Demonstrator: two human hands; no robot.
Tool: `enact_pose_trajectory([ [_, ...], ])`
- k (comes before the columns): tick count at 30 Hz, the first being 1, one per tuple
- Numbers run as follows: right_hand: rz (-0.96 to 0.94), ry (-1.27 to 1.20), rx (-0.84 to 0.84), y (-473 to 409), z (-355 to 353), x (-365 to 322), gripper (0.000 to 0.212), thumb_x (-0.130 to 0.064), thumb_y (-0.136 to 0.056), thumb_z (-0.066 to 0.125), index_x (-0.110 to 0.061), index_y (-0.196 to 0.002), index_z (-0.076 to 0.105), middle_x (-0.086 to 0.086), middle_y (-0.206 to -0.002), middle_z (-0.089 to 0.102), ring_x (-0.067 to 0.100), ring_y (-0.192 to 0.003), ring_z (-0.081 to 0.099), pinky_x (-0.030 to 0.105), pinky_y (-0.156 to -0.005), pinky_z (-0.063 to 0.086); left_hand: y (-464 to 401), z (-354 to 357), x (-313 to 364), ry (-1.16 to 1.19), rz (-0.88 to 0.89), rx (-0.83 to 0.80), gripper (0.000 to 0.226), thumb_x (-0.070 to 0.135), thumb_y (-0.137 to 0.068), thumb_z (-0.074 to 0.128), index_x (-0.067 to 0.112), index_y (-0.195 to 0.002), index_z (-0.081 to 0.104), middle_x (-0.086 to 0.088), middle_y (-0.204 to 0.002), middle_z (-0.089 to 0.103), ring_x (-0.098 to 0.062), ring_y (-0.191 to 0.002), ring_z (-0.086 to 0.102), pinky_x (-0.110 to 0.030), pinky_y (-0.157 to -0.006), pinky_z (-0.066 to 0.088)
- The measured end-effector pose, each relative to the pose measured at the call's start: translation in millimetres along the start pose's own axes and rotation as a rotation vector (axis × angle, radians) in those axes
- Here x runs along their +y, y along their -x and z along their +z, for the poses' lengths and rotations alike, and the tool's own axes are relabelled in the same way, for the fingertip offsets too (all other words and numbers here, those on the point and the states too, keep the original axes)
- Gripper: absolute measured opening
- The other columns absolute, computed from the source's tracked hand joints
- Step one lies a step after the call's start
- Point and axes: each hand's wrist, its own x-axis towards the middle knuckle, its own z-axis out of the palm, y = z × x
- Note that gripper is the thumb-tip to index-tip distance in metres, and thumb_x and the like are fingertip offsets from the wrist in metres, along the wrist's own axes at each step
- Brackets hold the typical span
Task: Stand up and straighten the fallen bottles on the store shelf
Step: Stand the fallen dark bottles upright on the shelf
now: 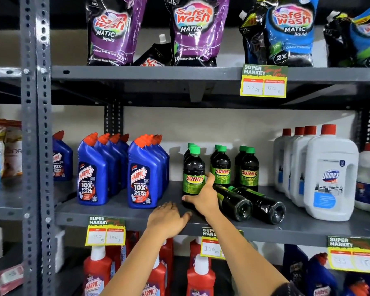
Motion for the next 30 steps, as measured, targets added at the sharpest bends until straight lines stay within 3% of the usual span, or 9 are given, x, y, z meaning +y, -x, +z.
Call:
enact_pose_trajectory([
  [4, 0.037, -0.027, -0.078, 3.2, -3.9, 0.6, 0.111, -0.012, -0.065, 0.086, -0.014, -0.145, 0.009, 0.017, -0.133, 0.054, 0.031, -0.12, 0.055, 0.032, -0.093, 0.042, 0.9, -0.6, 0.6, -0.001, -0.006, -0.003, 0.08, 0.062, -0.092, 0.023, 0.007, -0.149, 0.023, -0.012, -0.159, 0.022, -0.025, -0.145, 0.026, -0.035, -0.116, 0.023],
  [7, -0.119, 0.305, 0.01, 15.9, -15.7, -7.4, 0.12, -0.018, -0.069, 0.083, -0.013, -0.151, -0.006, 0.023, -0.146, 0.031, 0.037, -0.123, 0.049, 0.04, -0.1, 0.042, 1.8, -3.1, 1.6, -0.019, -0.011, -0.03, 0.078, 0.061, -0.094, 0.021, 0.007, -0.151, 0.018, -0.011, -0.161, 0.017, -0.024, -0.147, 0.02, -0.034, -0.118, 0.018],
  [10, -0.201, 0.729, 0.2, 7.4, -50.7, -17.2, 0.101, -0.028, -0.071, 0.08, -0.016, -0.148, 0.016, 0.02, -0.145, 0.031, 0.037, -0.128, 0.04, 0.045, -0.102, 0.041, 0.4, -2.8, 0.3, -0.023, 0.004, -0.062, 0.078, 0.06, -0.094, 0.019, 0.007, -0.151, 0.016, -0.01, -0.161, 0.014, -0.023, -0.148, 0.017, -0.034, -0.119, 0.015],
  [14, 0.17, 0.92, -0.189, -15.1, -71.4, -12.9, 0.094, -0.046, -0.067, 0.08, -0.011, -0.141, 0.033, 0.014, -0.133, 0.053, 0.034, -0.122, 0.049, 0.042, -0.093, 0.045, -1.1, -0.4, -0.8, -0.02, -0.003, -0.037, 0.078, 0.061, -0.093, 0.02, 0.008, -0.151, 0.017, -0.009, -0.161, 0.015, -0.023, -0.148, 0.018, -0.034, -0.118, 0.017],
  [16, 0.162, 0.964, -0.148, -14.1, -66.2, -4.3, 0.087, -0.047, -0.068, 0.078, -0.01, -0.136, 0.038, 0.015, -0.129, 0.055, 0.034, -0.12, 0.049, 0.04, -0.089, 0.047, -1.5, 2.3, -1.2, -0.025, -0.006, -0.014, 0.079, 0.062, -0.093, 0.021, 0.008, -0.151, 0.019, -0.01, -0.161, 0.017, -0.023, -0.147, 0.02, -0.033, -0.118, 0.018],
  [20, 0.045, 0.636, 0.142, -16.9, -70.9, 13.3, 0.084, -0.044, -0.072, 0.074, -0.014, -0.137, 0.031, 0.017, -0.121, 0.058, 0.038, -0.117, 0.05, 0.043, -0.083, 0.047, -2.5, 3.9, -2.3, -0.014, -0.003, -0.011, 0.08, 0.063, -0.092, 0.021, 0.008, -0.151, 0.021, -0.01, -0.161, 0.018, -0.023, -0.147, 0.022, -0.034, -0.118, 0.019],
  [23, -0.033, 0.174, 0.32, -16.5, -70.0, 27.1, 0.081, -0.04, -0.077, 0.072, -0.01, -0.141, 0.033, 0.019, -0.131, 0.053, 0.04, -0.121, 0.046, 0.046, -0.099, 0.039, -2.5, 2.8, -2.1, -0.02, 0.004, -0.014, 0.08, 0.063, -0.092, 0.02, 0.009, -0.151, 0.019, -0.009, -0.161, 0.016, -0.022, -0.148, 0.02, -0.034, -0.118, 0.018],
  [27, -0.077, -0.133, 0.232, -7.2, -77.5, 40.1, 0.084, -0.027, -0.087, 0.066, -0.02, -0.15, 0.01, 0.011, -0.151, 0.038, 0.031, -0.136, 0.039, 0.047, -0.111, 0.035, -2.6, 3.7, -1.8, -0.031, 0.003, -0.014, 0.079, 0.063, -0.092, 0.019, 0.011, -0.152, 0.018, -0.008, -0.161, 0.015, -0.021, -0.148, 0.019, -0.034, -0.118, 0.017],
  [30, -0.095, -0.2, 0.116, -6.6, -89.8, 47.7, 0.086, -0.018, -0.091, 0.06, -0.024, -0.151, -0.001, 0.009, -0.153, 0.035, 0.029, -0.135, 0.043, 0.039, -0.111, 0.035, -2.6, 3.7, -1.6, -0.035, 0.003, -0.015, 0.08, 0.063, -0.092, 0.02, 0.011, -0.152, 0.018, -0.008, -0.161, 0.015, -0.021, -0.148, 0.019, -0.034, -0.118, 0.018],
])
